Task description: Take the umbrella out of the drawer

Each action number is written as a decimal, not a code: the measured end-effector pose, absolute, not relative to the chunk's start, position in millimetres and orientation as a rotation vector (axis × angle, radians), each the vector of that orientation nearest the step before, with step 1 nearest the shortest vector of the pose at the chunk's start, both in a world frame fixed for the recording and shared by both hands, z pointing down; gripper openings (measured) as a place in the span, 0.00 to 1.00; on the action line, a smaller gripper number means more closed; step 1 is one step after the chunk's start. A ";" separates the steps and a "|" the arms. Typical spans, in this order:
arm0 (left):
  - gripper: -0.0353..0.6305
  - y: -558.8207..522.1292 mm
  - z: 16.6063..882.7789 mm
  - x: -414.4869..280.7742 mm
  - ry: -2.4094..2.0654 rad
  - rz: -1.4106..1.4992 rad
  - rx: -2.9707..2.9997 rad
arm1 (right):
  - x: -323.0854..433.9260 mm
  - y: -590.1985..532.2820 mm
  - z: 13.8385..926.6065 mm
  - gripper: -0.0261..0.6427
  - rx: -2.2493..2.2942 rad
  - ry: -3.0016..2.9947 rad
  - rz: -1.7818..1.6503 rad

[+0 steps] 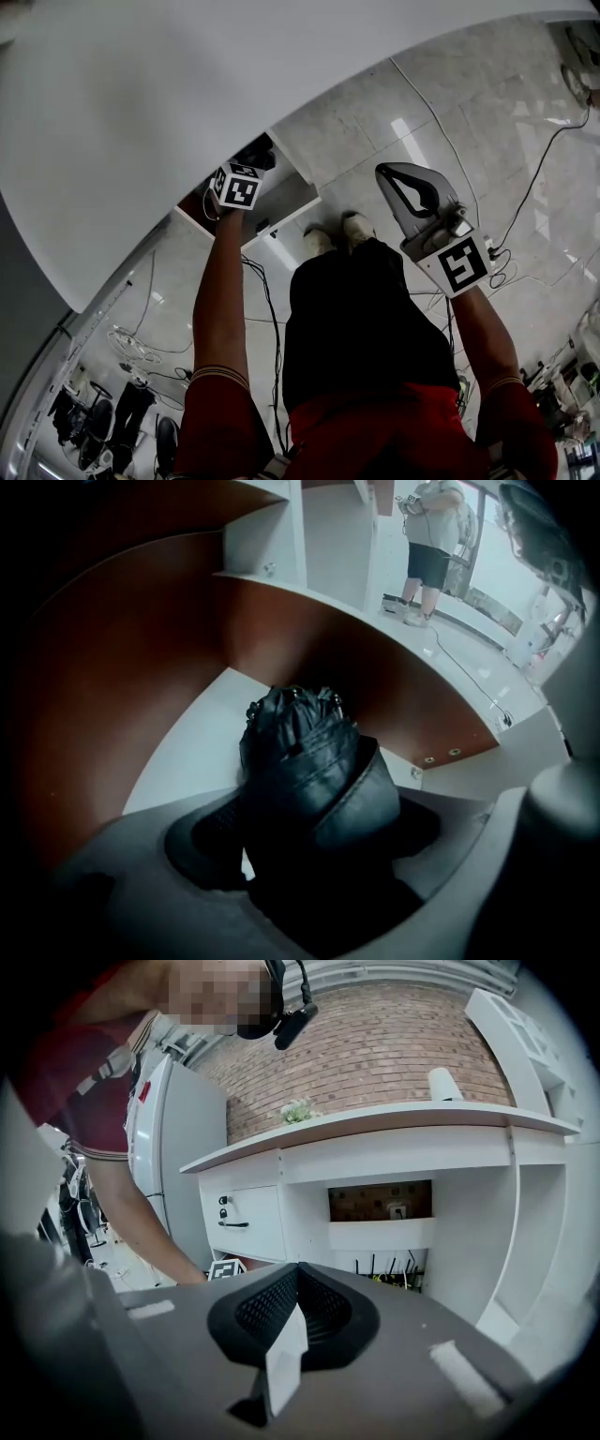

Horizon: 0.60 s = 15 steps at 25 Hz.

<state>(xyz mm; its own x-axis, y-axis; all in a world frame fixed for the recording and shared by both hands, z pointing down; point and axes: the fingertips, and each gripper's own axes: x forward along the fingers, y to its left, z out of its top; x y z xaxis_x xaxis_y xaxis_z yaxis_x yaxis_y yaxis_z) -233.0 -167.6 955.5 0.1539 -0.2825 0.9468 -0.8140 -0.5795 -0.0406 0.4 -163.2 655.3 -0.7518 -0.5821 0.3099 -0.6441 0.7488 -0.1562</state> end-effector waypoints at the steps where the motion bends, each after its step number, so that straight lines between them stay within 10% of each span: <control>1: 0.62 -167.5 956.9 -232.9 -1.043 1.434 1.942 | 1.6 -163.1 655.5 0.06 0.966 -2.705 0.372; 15: 0.44 -157.8 939.2 -228.5 -1.024 1.371 1.972 | 10.7 -156.4 648.5 0.06 0.949 -2.695 0.395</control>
